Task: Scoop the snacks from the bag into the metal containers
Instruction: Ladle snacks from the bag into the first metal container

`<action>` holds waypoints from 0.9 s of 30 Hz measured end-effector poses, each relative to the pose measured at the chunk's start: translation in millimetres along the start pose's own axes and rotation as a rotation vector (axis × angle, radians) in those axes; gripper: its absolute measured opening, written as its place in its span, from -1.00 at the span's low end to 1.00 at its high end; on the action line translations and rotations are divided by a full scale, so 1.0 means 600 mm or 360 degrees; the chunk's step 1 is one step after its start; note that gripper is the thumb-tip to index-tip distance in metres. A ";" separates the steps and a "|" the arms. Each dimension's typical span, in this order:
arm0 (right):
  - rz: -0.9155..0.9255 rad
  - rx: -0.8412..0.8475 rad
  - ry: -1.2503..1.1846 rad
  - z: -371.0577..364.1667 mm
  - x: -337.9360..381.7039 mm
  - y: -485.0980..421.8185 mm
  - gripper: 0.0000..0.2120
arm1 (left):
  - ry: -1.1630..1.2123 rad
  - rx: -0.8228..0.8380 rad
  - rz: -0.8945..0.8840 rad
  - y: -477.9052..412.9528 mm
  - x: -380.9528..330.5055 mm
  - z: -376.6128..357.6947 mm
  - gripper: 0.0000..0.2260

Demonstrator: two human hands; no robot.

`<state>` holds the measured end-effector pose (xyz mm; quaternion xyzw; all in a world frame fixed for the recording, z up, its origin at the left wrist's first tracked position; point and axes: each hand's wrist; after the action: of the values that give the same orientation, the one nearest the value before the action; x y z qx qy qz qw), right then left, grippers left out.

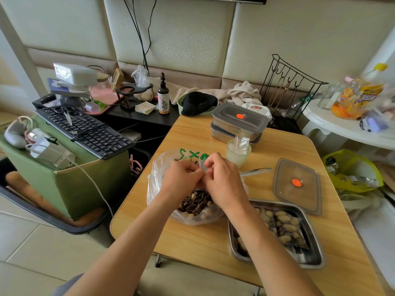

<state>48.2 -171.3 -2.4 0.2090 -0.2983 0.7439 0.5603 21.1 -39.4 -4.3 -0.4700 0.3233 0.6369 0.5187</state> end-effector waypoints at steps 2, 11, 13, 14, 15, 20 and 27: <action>-0.0112 0.0135 -0.0093 0.009 -0.008 -0.007 -0.87 | 0.0021 0.0068 -0.0041 0.002 0.001 0.005 -0.92; -0.0135 0.0307 -0.0244 0.031 -0.034 -0.014 -0.90 | -0.0486 0.0270 -0.0440 0.006 0.002 0.006 -0.79; -0.0104 0.0256 -0.0219 0.029 -0.034 -0.014 -0.90 | -0.0468 0.0262 -0.0446 0.007 0.001 0.003 -0.74; -0.0098 0.0250 -0.0208 0.029 -0.035 -0.014 -0.90 | -0.0464 0.0274 -0.0448 0.007 0.000 0.001 -0.72; -0.0092 0.0249 -0.0195 0.031 -0.035 -0.014 -0.90 | -0.0478 0.0294 -0.0457 0.007 0.001 0.000 -0.69; -0.0029 0.0224 -0.0112 0.038 -0.039 -0.012 -0.86 | -0.0586 0.0371 -0.0657 0.002 0.010 0.005 -0.67; 0.0112 0.0055 -0.0037 0.029 -0.038 -0.012 -0.89 | -0.0598 0.0237 -0.0698 -0.009 0.018 0.002 -0.67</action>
<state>61.2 -197.7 -2.7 0.2166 -0.2991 0.7657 0.5266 25.8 -33.2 -13.8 -0.3632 0.1582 0.5599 0.7277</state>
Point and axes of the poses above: each hand's wrist, its own y-axis away from the middle knuckle, its own z-axis out of the back of the hand, x = y × z, and after that the axes turned 12 degrees about -z, right-handed
